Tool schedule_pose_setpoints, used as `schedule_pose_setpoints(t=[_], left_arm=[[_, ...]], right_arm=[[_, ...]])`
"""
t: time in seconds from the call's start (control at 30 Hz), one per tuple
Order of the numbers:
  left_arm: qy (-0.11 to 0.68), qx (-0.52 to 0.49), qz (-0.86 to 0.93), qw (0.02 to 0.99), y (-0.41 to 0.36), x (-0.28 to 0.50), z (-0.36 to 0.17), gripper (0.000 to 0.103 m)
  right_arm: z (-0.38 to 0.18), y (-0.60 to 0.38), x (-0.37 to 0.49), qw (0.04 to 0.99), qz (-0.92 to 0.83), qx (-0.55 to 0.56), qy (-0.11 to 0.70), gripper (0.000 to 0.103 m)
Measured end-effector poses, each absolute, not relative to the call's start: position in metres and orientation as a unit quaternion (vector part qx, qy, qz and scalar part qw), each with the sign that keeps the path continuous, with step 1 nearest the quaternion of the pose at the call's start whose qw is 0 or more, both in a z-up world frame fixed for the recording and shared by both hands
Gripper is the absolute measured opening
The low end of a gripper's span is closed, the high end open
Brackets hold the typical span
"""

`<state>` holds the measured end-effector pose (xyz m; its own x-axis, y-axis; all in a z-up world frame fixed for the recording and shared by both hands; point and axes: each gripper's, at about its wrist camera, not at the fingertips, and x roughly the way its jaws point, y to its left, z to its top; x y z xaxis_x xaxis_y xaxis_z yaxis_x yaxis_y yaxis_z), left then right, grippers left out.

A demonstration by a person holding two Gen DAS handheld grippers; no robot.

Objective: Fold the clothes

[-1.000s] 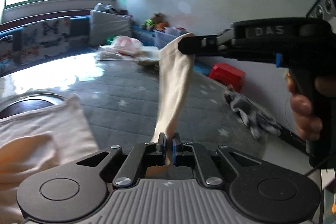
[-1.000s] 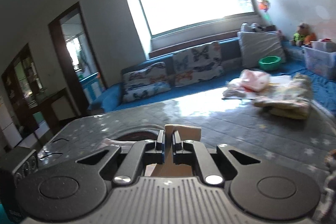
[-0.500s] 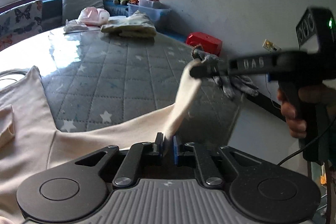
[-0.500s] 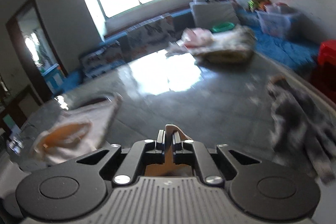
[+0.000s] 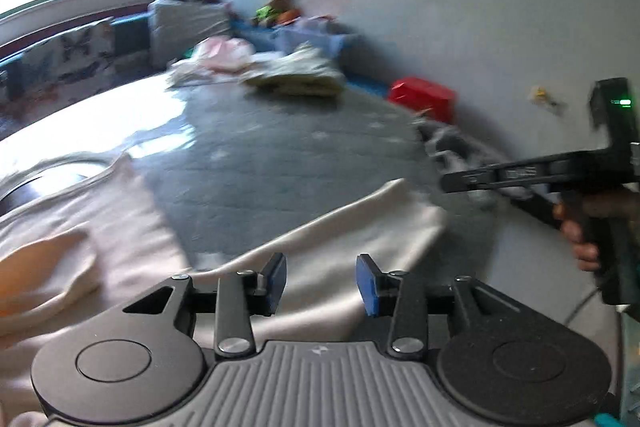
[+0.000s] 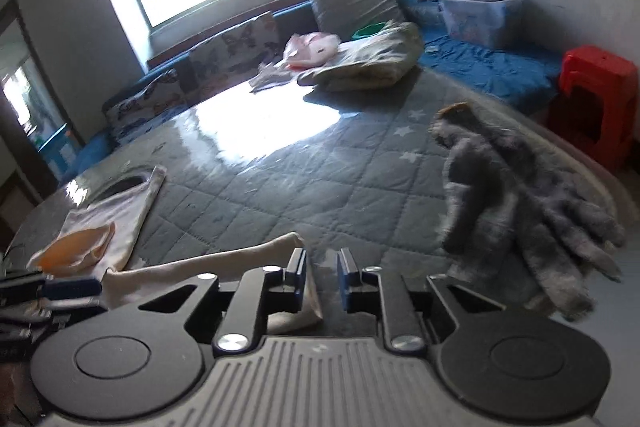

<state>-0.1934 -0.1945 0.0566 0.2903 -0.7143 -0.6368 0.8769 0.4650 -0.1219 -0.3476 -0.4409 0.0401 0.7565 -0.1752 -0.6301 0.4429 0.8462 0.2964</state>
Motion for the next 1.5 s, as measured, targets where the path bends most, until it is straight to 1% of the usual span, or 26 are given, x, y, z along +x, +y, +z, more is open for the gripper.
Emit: schedule_pose_setpoints(t=[0.03, 0.07, 0.1, 0.27, 0.4, 0.53, 0.57, 0.6, 0.67, 0.8, 0.83, 0.87, 0.9, 1.03, 1.1, 1.17, 1.23, 1.3, 1.33, 1.37, 1.4, 1.43, 1.47, 1.5], left_arm=[[0.328, 0.129, -0.495, 0.794, -0.195, -0.189, 0.053, 0.042], [0.333, 0.135, -0.489, 0.795, -0.196, -0.187, 0.049, 0.041], [0.337, 0.141, -0.483, 0.796, -0.197, -0.185, 0.044, 0.040], [0.360, 0.144, -0.489, 0.782, -0.199, -0.188, 0.029, 0.040], [0.355, 0.147, -0.502, 0.775, -0.203, -0.195, 0.029, 0.041], [0.342, 0.141, -0.502, 0.782, -0.192, -0.193, 0.041, 0.042], [0.335, 0.138, -0.497, 0.788, -0.186, -0.189, 0.047, 0.044], [0.329, 0.136, -0.491, 0.795, -0.180, -0.185, 0.051, 0.047], [0.316, 0.136, -0.461, 0.818, -0.165, -0.169, 0.060, 0.050], [0.307, 0.135, -0.396, 0.855, -0.139, -0.134, 0.073, 0.052], [0.306, 0.135, -0.374, 0.865, -0.132, -0.122, 0.075, 0.052], [0.305, 0.135, -0.356, 0.873, -0.127, -0.113, 0.076, 0.054], [0.306, 0.135, -0.337, 0.880, -0.122, -0.104, 0.076, 0.057], [0.325, 0.144, -0.273, 0.894, -0.109, -0.070, 0.071, 0.061], [0.333, 0.153, -0.254, 0.895, -0.107, -0.058, 0.066, 0.066], [0.345, 0.171, -0.246, 0.890, -0.108, -0.049, 0.060, 0.067], [0.357, 0.180, -0.250, 0.882, -0.109, -0.041, 0.055, 0.067], [0.370, 0.187, -0.254, 0.874, -0.111, -0.037, 0.051, 0.067], [0.375, 0.190, -0.253, 0.872, -0.110, -0.033, 0.049, 0.066], [0.380, 0.192, -0.251, 0.869, -0.110, -0.030, 0.046, 0.061], [0.383, 0.193, -0.252, 0.868, -0.109, -0.028, 0.044, 0.049], [0.386, 0.194, -0.252, 0.866, -0.108, -0.027, 0.042, 0.044], [0.387, 0.188, -0.254, 0.866, -0.104, -0.027, 0.042, 0.028], [0.388, 0.183, -0.255, 0.867, -0.101, -0.026, 0.042, 0.014]], right_arm=[[0.037, -0.439, -0.339, 0.912, -0.165, 0.213, 0.310, 0.024], [0.034, -0.438, -0.331, 0.912, -0.160, 0.206, 0.316, 0.025], [0.031, -0.437, -0.323, 0.912, -0.155, 0.203, 0.321, 0.025], [0.019, -0.429, -0.298, 0.913, -0.149, 0.168, 0.340, 0.025], [0.019, -0.422, -0.285, 0.916, -0.163, 0.115, 0.349, 0.025], [0.023, -0.423, -0.275, 0.913, -0.163, 0.107, 0.359, 0.026], [0.026, -0.422, -0.275, 0.914, -0.162, 0.106, 0.357, 0.028], [0.030, -0.421, -0.274, 0.915, -0.159, 0.107, 0.354, 0.030], [0.041, -0.418, -0.272, 0.920, -0.144, 0.113, 0.347, 0.042], [0.061, -0.395, -0.262, 0.932, -0.090, 0.105, 0.335, 0.049], [0.063, -0.390, -0.259, 0.934, -0.080, 0.103, 0.334, 0.055], [0.066, -0.379, -0.253, 0.936, -0.061, 0.097, 0.332, 0.057], [0.067, -0.370, -0.247, 0.937, -0.047, 0.091, 0.333, 0.057], [0.067, -0.333, -0.222, 0.937, 0.010, 0.074, 0.340, 0.058], [0.064, -0.314, -0.212, 0.935, 0.035, 0.063, 0.346, 0.058], [0.062, -0.298, -0.204, 0.932, 0.060, 0.054, 0.352, 0.058], [0.060, -0.285, -0.197, 0.929, 0.077, 0.044, 0.358, 0.062], [0.057, -0.271, -0.191, 0.926, 0.095, 0.029, 0.363, 0.062], [0.057, -0.265, -0.187, 0.925, 0.102, 0.022, 0.366, 0.062], [0.056, -0.261, -0.184, 0.924, 0.106, 0.020, 0.368, 0.062], [0.055, -0.257, -0.182, 0.923, 0.110, 0.018, 0.369, 0.062], [0.054, -0.252, -0.179, 0.921, 0.115, 0.016, 0.371, 0.062], [0.053, -0.248, -0.176, 0.920, 0.120, 0.015, 0.372, 0.063], [0.053, -0.245, -0.175, 0.920, 0.123, 0.013, 0.372, 0.063]])
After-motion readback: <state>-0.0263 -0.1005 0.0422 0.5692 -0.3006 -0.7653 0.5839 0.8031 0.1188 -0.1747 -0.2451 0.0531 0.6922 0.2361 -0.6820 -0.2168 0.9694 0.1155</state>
